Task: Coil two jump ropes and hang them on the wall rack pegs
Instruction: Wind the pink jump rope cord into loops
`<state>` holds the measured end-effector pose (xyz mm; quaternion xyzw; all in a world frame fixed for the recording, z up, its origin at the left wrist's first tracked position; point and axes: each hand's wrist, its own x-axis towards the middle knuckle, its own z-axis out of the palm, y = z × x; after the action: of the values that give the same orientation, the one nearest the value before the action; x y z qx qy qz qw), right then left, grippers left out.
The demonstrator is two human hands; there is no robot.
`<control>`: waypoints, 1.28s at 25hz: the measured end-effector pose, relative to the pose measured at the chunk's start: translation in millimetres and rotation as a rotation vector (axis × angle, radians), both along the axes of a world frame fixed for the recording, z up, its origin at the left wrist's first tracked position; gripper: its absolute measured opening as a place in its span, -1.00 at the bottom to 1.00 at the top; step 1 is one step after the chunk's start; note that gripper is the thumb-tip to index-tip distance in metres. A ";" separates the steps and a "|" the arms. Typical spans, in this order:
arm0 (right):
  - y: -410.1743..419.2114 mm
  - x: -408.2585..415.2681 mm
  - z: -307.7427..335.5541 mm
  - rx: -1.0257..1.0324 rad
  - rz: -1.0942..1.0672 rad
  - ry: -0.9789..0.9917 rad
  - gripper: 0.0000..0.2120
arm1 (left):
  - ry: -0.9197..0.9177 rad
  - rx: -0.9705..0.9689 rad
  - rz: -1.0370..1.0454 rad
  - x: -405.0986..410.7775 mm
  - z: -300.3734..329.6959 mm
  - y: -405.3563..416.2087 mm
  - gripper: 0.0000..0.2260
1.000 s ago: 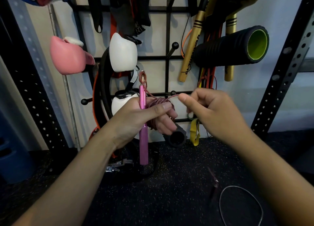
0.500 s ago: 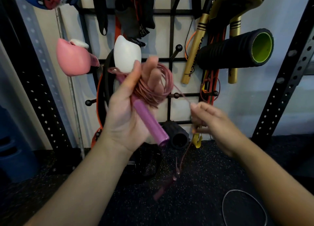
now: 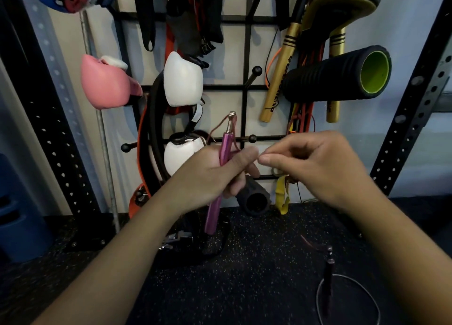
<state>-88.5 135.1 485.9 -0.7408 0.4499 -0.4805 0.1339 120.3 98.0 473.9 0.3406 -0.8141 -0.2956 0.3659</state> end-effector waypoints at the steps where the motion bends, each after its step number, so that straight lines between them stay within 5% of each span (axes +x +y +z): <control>1: -2.4 0.5 -2.3 -0.011 -0.036 -0.055 -0.78 | 0.031 0.032 -0.041 -0.2 0.4 0.1 -0.61; 13: -11.7 -3.3 -10.5 0.036 0.007 -0.034 -0.83 | 0.180 0.284 -0.174 3.0 0.0 -3.6 -0.68; 16: -14.9 -0.4 -16.1 0.004 -0.037 -0.223 -0.62 | 0.494 0.645 -0.426 4.1 2.7 -1.1 -0.73; 20: -21.4 11.8 -38.4 0.325 0.103 -0.299 -0.55 | 0.970 0.900 -0.768 -8.5 2.5 5.3 -0.75; 24: -16.5 16.2 -54.4 0.578 0.274 -0.202 -0.65 | 1.340 0.762 -0.545 -12.1 10.9 -0.9 -0.74; 26: -12.5 17.3 -52.8 0.601 0.313 -0.083 -0.66 | 1.149 0.515 -0.227 -10.1 8.2 -9.0 -0.73; 28: -9.5 19.4 -45.3 0.533 0.286 0.050 -0.74 | 0.756 0.215 0.040 -7.4 -0.1 -13.4 -0.75; 32: -6.8 18.7 -26.6 0.266 0.120 0.249 -0.82 | 0.214 0.006 0.203 -6.6 -9.7 -12.2 -0.75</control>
<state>-69.9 128.3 459.3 -0.7957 0.4776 -0.3126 0.2025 113.7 85.8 464.2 0.3890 -0.7308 -0.2942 0.4776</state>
